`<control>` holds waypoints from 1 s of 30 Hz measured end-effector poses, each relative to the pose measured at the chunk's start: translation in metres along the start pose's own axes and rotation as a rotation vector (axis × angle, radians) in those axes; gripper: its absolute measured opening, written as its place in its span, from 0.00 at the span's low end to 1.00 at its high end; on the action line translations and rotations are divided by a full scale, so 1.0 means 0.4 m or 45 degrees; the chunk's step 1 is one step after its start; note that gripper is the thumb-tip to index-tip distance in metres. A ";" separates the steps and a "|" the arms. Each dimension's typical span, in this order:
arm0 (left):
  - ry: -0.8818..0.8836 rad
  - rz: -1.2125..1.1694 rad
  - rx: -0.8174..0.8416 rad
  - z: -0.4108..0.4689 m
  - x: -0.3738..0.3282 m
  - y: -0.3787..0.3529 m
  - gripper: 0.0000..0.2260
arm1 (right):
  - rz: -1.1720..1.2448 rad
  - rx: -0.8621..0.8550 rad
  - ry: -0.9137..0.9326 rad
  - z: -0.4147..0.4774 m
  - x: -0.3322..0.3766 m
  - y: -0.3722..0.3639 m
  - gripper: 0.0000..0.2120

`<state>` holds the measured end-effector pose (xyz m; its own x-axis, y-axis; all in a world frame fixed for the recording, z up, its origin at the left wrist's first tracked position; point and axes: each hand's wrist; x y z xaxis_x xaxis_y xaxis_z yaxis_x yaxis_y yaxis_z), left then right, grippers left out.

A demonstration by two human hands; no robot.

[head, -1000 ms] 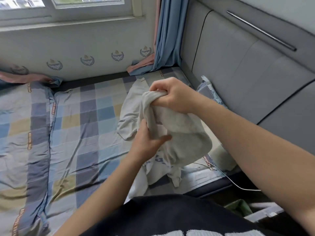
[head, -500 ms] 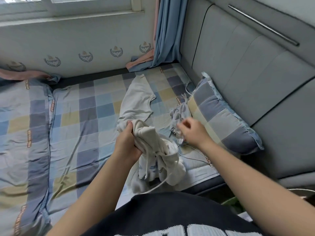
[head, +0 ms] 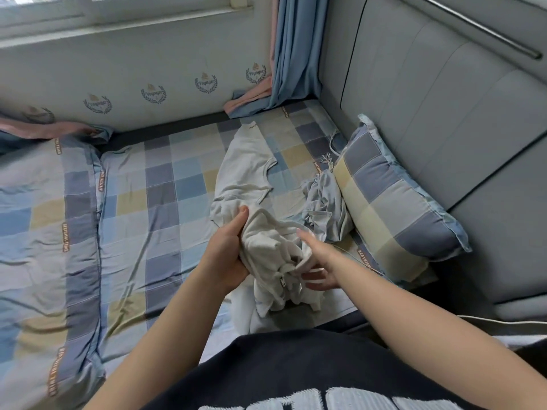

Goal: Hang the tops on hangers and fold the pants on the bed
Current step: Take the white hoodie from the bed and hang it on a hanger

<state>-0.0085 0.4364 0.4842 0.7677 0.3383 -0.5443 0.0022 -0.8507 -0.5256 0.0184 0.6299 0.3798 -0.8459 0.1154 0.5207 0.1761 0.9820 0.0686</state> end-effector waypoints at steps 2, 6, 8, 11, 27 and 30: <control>-0.028 0.070 0.002 0.006 0.008 0.010 0.21 | -0.036 0.008 0.013 -0.007 -0.007 0.000 0.24; -0.213 0.328 -0.057 0.021 -0.001 0.054 0.25 | 0.432 -0.096 0.154 -0.008 -0.006 0.008 0.14; -0.308 0.614 -0.172 0.041 -0.006 0.102 0.20 | 0.692 -0.042 0.227 -0.024 0.010 0.018 0.13; -0.212 0.948 -0.423 0.090 0.002 0.176 0.20 | 0.925 0.044 0.303 -0.064 0.015 0.023 0.14; 0.609 0.064 -0.219 0.207 0.178 0.224 0.21 | 1.183 0.312 0.183 -0.140 -0.048 0.033 0.21; 0.463 -0.377 -0.082 0.212 0.164 0.257 0.22 | 1.168 0.365 0.174 -0.138 -0.056 0.048 0.17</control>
<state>-0.0123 0.4054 0.3389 0.9027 0.4169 -0.1065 0.2859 -0.7660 -0.5758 0.0687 0.6379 0.4164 -0.3719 0.8537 0.3645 0.5935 0.5206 -0.6138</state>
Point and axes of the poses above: each hand's wrist, its own z-axis towards the middle knuckle, its own y-axis out of the back of the hand, x = y × z, and after that the axes turned 6 degrees about y, right-handed
